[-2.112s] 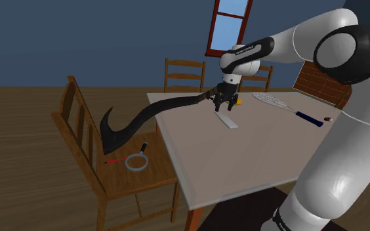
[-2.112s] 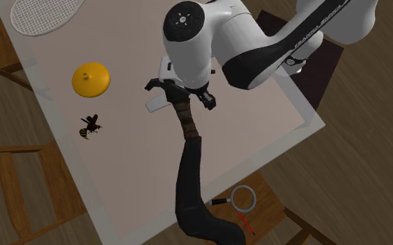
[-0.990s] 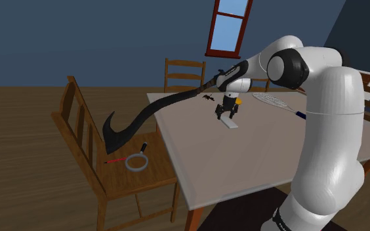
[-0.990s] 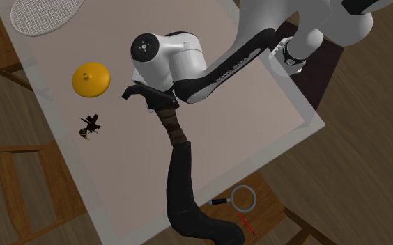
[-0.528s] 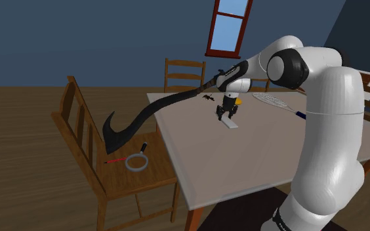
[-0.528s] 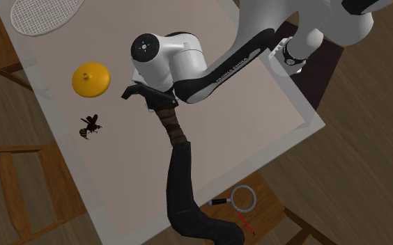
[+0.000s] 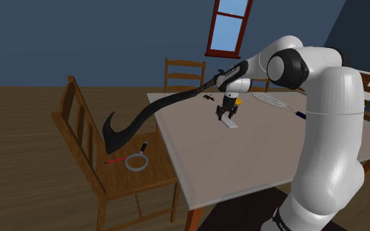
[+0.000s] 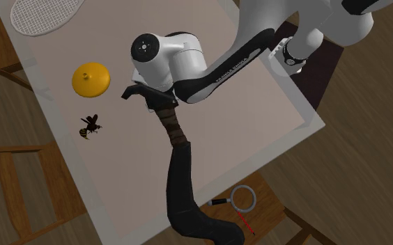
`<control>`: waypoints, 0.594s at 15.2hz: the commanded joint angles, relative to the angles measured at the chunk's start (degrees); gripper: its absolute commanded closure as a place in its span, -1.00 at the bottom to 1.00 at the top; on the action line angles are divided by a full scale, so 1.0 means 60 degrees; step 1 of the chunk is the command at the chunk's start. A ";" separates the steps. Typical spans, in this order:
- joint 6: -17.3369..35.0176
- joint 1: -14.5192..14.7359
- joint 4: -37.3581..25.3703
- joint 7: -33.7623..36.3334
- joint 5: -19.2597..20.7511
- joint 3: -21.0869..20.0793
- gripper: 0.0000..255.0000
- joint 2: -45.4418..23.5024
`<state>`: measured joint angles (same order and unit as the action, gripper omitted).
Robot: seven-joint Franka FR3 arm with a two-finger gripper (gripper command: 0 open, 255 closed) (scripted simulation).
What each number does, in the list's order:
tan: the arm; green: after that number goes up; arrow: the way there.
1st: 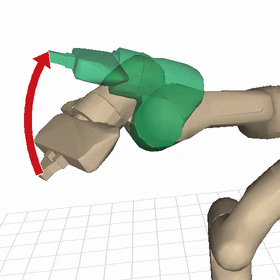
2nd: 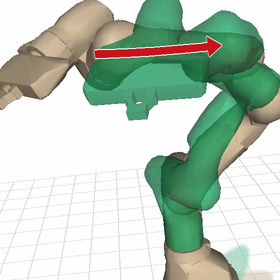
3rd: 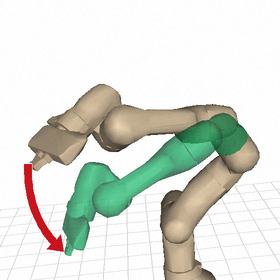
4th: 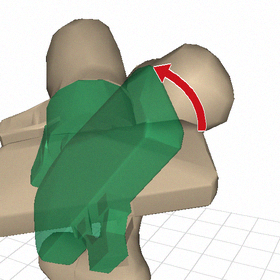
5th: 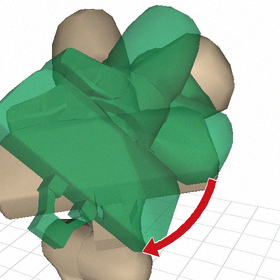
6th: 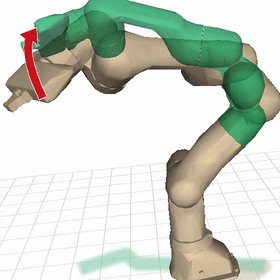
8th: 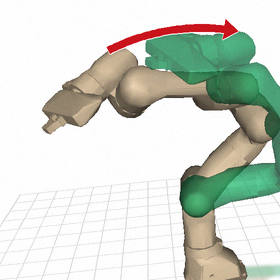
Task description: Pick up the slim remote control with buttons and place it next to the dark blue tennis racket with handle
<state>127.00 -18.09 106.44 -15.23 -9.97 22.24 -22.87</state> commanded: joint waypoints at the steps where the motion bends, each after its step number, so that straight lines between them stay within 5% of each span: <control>1: -0.0102 0.0013 -0.0037 0.0022 0.0037 0.0018 1.00 0.0068; 9: -0.0946 0.0096 -0.0415 0.0185 0.0301 0.0138 1.00 0.0573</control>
<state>122.01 -17.58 104.50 -14.29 -8.29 23.04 -19.58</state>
